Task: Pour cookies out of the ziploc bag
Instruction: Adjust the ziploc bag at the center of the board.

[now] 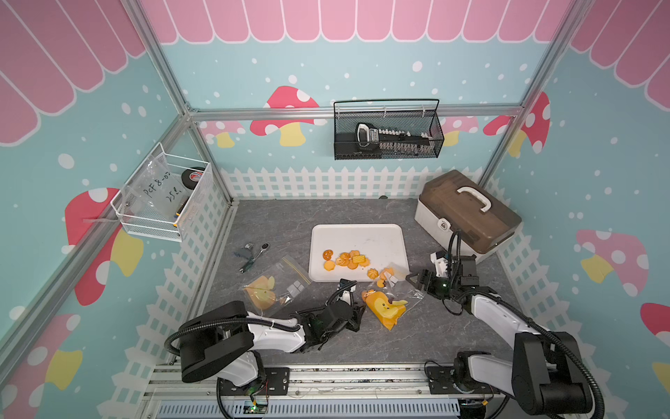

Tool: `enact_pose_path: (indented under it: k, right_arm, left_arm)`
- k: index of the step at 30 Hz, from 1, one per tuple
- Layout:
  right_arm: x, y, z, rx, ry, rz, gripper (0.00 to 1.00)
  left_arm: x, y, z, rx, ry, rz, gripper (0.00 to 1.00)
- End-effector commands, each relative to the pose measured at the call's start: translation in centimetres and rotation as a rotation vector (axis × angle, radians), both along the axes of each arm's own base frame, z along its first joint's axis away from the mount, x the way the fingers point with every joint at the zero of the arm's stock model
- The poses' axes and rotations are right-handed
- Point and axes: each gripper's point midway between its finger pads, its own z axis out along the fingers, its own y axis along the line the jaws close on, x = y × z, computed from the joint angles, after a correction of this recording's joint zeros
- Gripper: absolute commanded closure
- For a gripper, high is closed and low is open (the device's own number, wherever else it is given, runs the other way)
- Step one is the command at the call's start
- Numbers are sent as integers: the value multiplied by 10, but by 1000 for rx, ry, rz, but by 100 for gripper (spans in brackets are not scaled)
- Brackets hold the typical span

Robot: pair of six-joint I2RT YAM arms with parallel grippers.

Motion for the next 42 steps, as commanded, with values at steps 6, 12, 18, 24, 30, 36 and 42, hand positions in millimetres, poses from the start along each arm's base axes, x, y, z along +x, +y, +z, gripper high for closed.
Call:
enact_pose_path:
  k: [6,12,18,24,30,36,42]
  right_arm:
    - [-7,9,4,31,-11,58,53]
    - [-19,4,-2,-107,0,43,77]
    - [-40,11,17,-133,-51,44,100]
    - [-73,48,25,-114,-69,131,100]
    - [-105,87,9,-149,-51,242,100]
    - [-122,119,-12,-225,-48,332,100]
    - [-118,120,-7,-243,-86,324,87]
  left_arm:
    - [7,0,1,8,5,36,66]
    - [8,0,1,7,4,40,66]
    - [8,0,2,4,2,42,66]
    - [8,4,6,-13,-1,51,66]
    - [13,7,9,-67,34,59,66]
    - [14,-1,26,-199,70,8,62]
    - [9,-25,20,-309,142,-90,51]
